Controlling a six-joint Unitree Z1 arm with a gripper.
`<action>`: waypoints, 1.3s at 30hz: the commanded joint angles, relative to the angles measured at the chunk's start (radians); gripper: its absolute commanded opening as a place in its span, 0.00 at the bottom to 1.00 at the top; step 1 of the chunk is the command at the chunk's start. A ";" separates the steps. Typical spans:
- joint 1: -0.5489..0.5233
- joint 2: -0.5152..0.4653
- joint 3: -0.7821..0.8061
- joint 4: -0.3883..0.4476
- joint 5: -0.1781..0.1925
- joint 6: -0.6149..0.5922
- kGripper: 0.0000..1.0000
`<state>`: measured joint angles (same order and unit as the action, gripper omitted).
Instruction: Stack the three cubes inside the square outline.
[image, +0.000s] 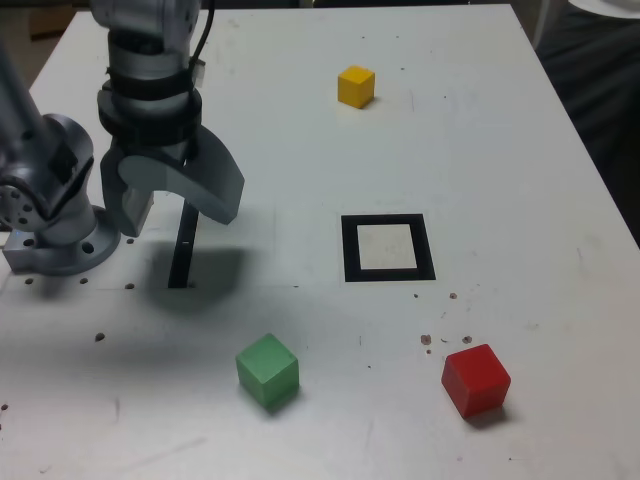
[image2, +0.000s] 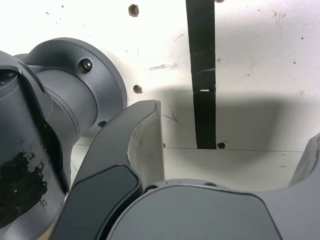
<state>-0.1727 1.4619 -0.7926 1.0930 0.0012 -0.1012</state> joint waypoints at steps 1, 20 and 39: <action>0.002 -0.003 -0.002 0.003 0.000 -0.002 0.99; -0.019 0.008 -0.034 0.010 -0.012 -0.004 0.99; -0.229 0.215 -0.368 0.129 -0.012 -0.083 0.99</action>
<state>-0.3902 1.6582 -1.1335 1.2095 -0.0142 -0.1819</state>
